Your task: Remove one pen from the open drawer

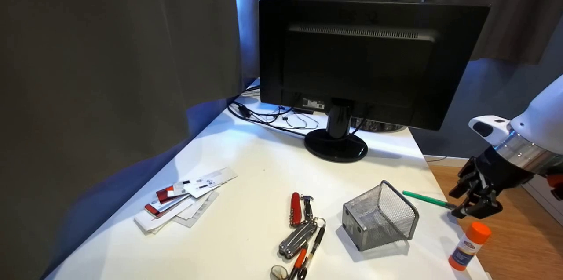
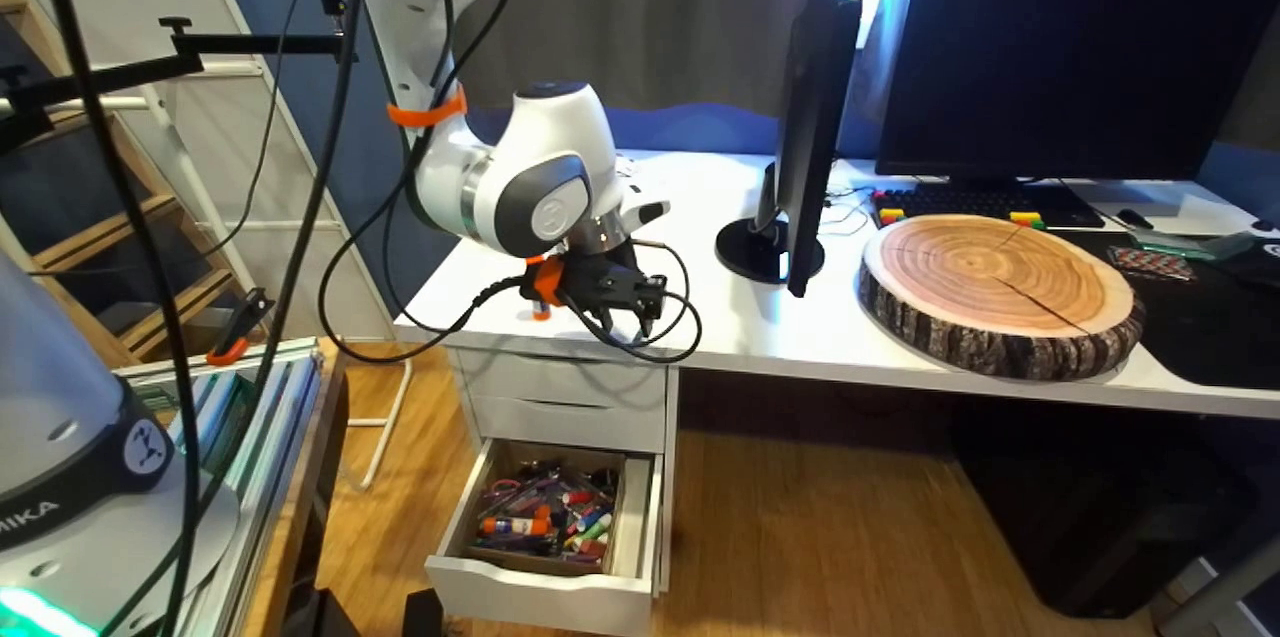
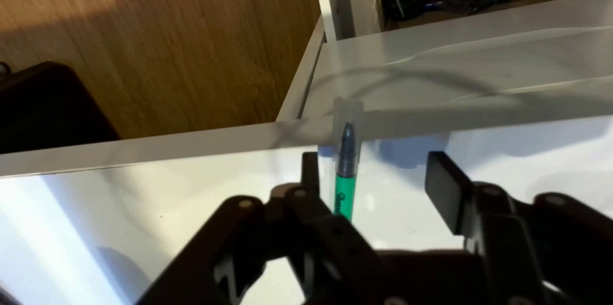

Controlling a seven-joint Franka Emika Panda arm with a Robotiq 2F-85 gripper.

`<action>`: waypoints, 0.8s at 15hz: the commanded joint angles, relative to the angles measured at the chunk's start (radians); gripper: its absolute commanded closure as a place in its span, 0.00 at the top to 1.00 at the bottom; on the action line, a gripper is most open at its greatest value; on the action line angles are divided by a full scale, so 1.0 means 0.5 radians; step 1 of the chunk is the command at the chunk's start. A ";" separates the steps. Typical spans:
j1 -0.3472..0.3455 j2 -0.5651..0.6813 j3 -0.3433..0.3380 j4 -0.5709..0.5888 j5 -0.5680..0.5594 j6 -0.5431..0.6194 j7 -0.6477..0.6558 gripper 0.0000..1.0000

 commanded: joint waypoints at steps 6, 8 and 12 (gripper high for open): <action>0.654 -0.450 -0.624 -0.460 0.096 0.129 0.043 1.00; 0.695 -0.567 -0.663 -0.590 0.093 0.178 0.054 1.00; 0.571 -0.670 -0.552 -0.598 -0.022 0.142 0.185 1.00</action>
